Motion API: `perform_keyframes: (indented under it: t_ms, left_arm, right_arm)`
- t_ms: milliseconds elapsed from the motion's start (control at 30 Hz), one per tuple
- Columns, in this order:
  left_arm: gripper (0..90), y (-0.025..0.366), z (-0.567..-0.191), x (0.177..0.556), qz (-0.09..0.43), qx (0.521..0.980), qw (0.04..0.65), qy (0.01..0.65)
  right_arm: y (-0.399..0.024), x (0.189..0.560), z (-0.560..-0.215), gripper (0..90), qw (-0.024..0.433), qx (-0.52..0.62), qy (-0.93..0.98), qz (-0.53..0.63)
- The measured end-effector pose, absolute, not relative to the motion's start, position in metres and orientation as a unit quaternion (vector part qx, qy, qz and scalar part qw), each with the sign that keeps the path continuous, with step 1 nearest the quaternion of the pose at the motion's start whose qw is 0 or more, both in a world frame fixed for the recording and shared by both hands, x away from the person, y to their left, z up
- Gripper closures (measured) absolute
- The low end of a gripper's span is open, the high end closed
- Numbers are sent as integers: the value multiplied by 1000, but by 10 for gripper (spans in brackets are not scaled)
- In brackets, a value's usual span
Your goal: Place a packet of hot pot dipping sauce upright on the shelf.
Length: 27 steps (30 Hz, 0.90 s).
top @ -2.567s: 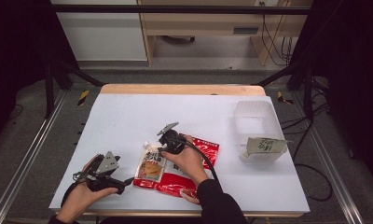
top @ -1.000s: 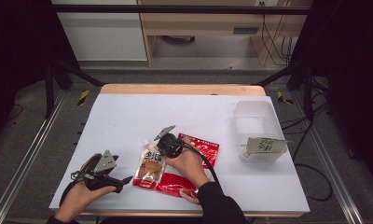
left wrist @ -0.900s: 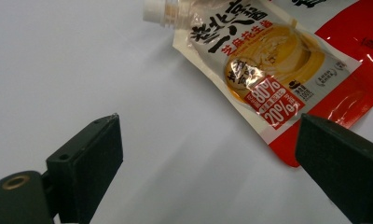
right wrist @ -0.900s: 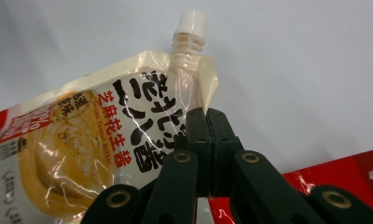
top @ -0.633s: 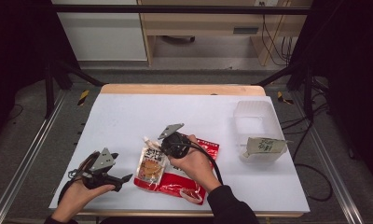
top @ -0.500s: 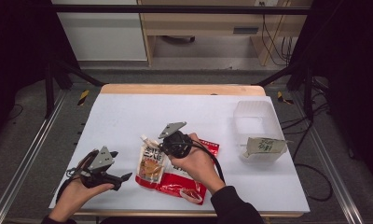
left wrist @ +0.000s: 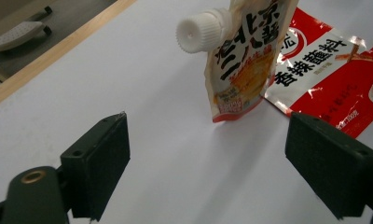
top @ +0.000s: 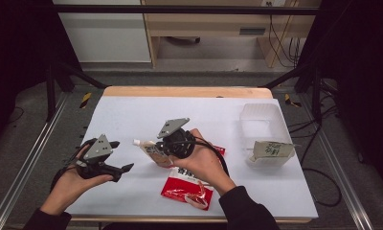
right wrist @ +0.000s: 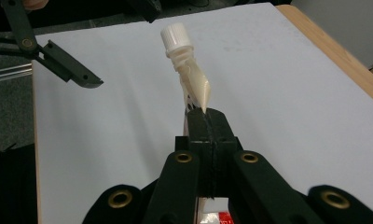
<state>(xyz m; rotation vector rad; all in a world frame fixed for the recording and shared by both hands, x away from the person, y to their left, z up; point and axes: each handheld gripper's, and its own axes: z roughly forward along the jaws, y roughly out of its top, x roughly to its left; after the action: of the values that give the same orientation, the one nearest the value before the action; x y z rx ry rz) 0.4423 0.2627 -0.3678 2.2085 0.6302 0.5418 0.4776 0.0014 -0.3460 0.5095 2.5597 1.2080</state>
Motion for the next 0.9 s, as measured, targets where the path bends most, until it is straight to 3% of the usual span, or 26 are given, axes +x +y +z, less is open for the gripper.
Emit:
perform_keyframes:
  t_ms: [333, 900]
  left_arm:
    - [242, 245, -347, 455, 187, 868, 400, 226]
    - [545, 222, -339, 466, 156, 882, 400, 195]
  right_arm:
    - [-4, 472, -334, 900, 132, 149, 888, 414]
    - [-11, 468, -326, 900, 134, 142, 888, 416]
